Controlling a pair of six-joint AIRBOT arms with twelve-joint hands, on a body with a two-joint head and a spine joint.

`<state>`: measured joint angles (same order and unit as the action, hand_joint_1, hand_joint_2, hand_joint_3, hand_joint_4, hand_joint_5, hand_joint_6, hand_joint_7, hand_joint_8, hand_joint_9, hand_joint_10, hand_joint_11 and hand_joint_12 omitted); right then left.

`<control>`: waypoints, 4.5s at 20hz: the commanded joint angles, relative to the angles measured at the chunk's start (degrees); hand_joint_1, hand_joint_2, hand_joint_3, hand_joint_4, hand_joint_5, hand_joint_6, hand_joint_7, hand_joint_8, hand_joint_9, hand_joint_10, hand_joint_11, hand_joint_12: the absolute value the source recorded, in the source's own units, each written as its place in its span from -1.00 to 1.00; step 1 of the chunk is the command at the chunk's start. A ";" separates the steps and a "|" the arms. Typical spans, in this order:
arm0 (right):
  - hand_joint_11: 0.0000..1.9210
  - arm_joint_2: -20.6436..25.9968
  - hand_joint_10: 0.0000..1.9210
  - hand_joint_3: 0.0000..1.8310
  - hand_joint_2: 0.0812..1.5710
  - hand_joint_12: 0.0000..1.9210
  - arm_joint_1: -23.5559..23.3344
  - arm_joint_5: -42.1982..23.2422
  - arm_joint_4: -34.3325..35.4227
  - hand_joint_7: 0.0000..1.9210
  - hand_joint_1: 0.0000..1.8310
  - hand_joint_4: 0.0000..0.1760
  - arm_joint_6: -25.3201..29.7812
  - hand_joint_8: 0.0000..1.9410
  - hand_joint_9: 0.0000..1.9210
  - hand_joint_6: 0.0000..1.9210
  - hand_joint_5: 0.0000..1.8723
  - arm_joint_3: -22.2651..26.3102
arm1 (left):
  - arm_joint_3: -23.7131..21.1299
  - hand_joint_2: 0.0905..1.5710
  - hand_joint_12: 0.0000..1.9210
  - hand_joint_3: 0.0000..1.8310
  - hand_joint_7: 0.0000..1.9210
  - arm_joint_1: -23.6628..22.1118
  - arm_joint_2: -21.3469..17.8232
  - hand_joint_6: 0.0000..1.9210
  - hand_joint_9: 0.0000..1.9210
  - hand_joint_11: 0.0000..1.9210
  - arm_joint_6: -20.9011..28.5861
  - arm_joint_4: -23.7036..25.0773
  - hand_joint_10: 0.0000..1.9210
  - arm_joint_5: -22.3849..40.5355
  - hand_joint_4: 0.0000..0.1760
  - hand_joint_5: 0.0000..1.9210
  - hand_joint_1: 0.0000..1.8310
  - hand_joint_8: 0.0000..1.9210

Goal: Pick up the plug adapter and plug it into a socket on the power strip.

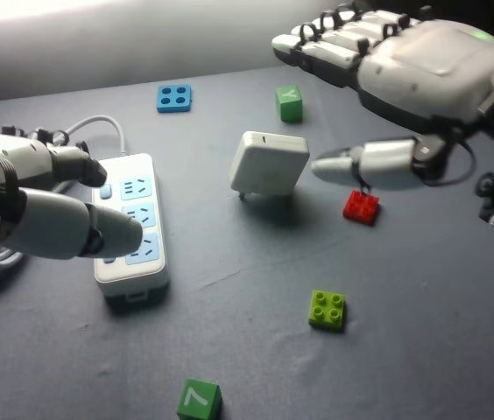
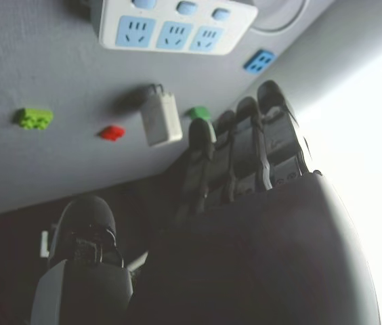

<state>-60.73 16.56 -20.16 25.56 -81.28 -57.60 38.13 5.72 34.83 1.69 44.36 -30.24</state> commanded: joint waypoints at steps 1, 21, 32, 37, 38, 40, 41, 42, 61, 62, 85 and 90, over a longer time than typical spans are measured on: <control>-1.00 -0.73 -1.00 -0.96 0.56 -0.81 -1.68 -2.36 0.76 -0.97 -0.32 -1.00 -0.08 -1.00 -0.96 -1.00 -0.99 -1.50 | -0.29 0.51 -0.78 -1.00 -0.95 0.00 -0.03 -1.00 -0.94 -1.00 1.14 2.02 -1.00 2.29 -1.00 -0.95 -1.00 -1.00; -1.00 -16.22 -1.00 -0.99 0.48 -0.93 -3.24 14.03 32.23 -0.99 -0.04 -1.00 -7.02 -1.00 -0.99 -1.00 -0.99 -21.98 | -0.90 0.53 -0.86 -1.00 -0.99 12.37 6.51 -0.99 -0.97 -1.00 14.37 7.63 -1.00 8.58 -1.00 -0.98 -1.00 -1.00; -1.00 -22.05 -1.00 -1.00 0.45 -0.87 -2.16 13.90 34.22 -0.97 0.02 -1.00 -7.40 -1.00 -0.97 -1.00 -0.96 -28.01 | 1.70 0.52 -0.97 -1.00 -0.98 15.25 10.93 -0.99 -0.97 -0.97 19.05 10.92 -0.99 8.56 -1.00 -0.97 -1.00 -0.99; -1.00 -24.17 -1.00 -1.00 0.45 -0.88 -2.00 14.94 34.22 -0.98 0.03 -1.00 -7.86 -1.00 -0.97 -0.99 -0.98 -30.52 | 3.65 0.53 -0.96 -1.00 -0.98 15.05 12.33 -0.99 -0.97 -0.96 21.38 10.92 -0.99 5.72 -1.00 -0.96 -1.00 -0.99; -1.00 -24.27 -1.00 -1.00 0.46 -0.88 -2.03 14.97 34.22 -0.98 0.01 -1.00 -7.86 -1.00 -0.98 -0.99 -0.98 -30.54 | 3.69 0.53 -0.95 -1.00 -1.00 14.92 12.38 -1.00 -0.98 -0.94 22.23 10.94 -1.00 5.02 -1.00 -0.98 -1.00 -1.00; -1.00 -24.46 -1.00 -1.00 0.46 -0.94 -1.91 14.95 34.38 -0.98 0.00 -1.00 -7.85 -1.00 -0.98 -0.99 -0.99 -30.57 | 3.68 0.54 -0.95 -1.00 -0.99 14.60 12.42 -1.00 -0.97 -0.95 22.78 11.65 -0.99 4.52 -1.00 -0.98 -1.00 -1.00; -1.00 -24.56 -1.00 -1.00 0.45 -0.90 -1.68 14.94 34.39 -0.98 0.02 -1.00 -7.89 -1.00 -0.97 -1.00 -0.99 -30.59 | 3.55 0.54 -0.95 -1.00 -0.99 14.65 12.43 -1.00 -0.97 -0.95 23.19 11.65 -1.00 4.32 -1.00 -0.98 -1.00 -1.00; -1.00 -24.70 -1.00 -1.00 0.47 -0.92 -1.45 14.92 34.39 -0.99 0.01 -1.00 -8.06 -1.00 -0.98 -1.00 -0.99 -30.71 | 3.42 0.55 -0.85 -1.00 -0.98 14.81 12.43 -1.00 -0.97 -0.99 23.71 11.65 -1.00 3.95 -1.00 -0.96 -0.99 -1.00; -1.00 -26.96 -0.99 -1.00 0.42 -0.76 -0.56 15.11 34.36 -0.94 0.04 -1.00 -9.84 -0.99 -0.93 -1.00 -0.96 -33.24 | 4.69 0.56 -0.80 -1.00 -0.96 15.72 15.29 -1.00 -0.96 -1.00 25.58 11.71 -1.00 0.98 -1.00 -0.93 -1.00 -1.00; -1.00 -26.97 -1.00 -1.00 0.43 -0.78 -0.57 15.10 34.36 -0.94 0.02 -1.00 -9.85 -1.00 -0.94 -1.00 -0.97 -33.26 | 4.76 0.56 -0.83 -1.00 -0.97 15.72 15.42 -1.00 -0.97 -1.00 25.58 11.82 -1.00 0.94 -1.00 -0.94 -1.00 -1.00; -0.32 -27.55 0.42 -1.00 0.51 0.75 -0.07 13.51 34.28 -0.10 0.36 -1.00 -10.05 0.42 -0.20 0.19 -0.21 -33.47 | 5.29 0.55 -0.85 -1.00 -0.95 16.52 15.67 -1.00 -0.96 -1.00 25.96 12.36 -1.00 1.56 -1.00 -0.94 -1.00 -1.00; -0.30 -27.28 0.34 -1.00 0.45 0.77 -1.44 15.33 34.00 -0.05 0.35 -1.00 -10.12 0.38 -0.15 -0.03 -0.04 -33.38 | 5.54 0.56 -0.83 -1.00 -0.94 16.28 15.67 -1.00 -0.94 -1.00 25.96 12.36 -1.00 1.56 -1.00 -0.94 -1.00 -1.00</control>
<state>-88.31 16.21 -2.42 59.44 -91.64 -90.94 43.09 21.78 49.91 27.16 56.21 -29.56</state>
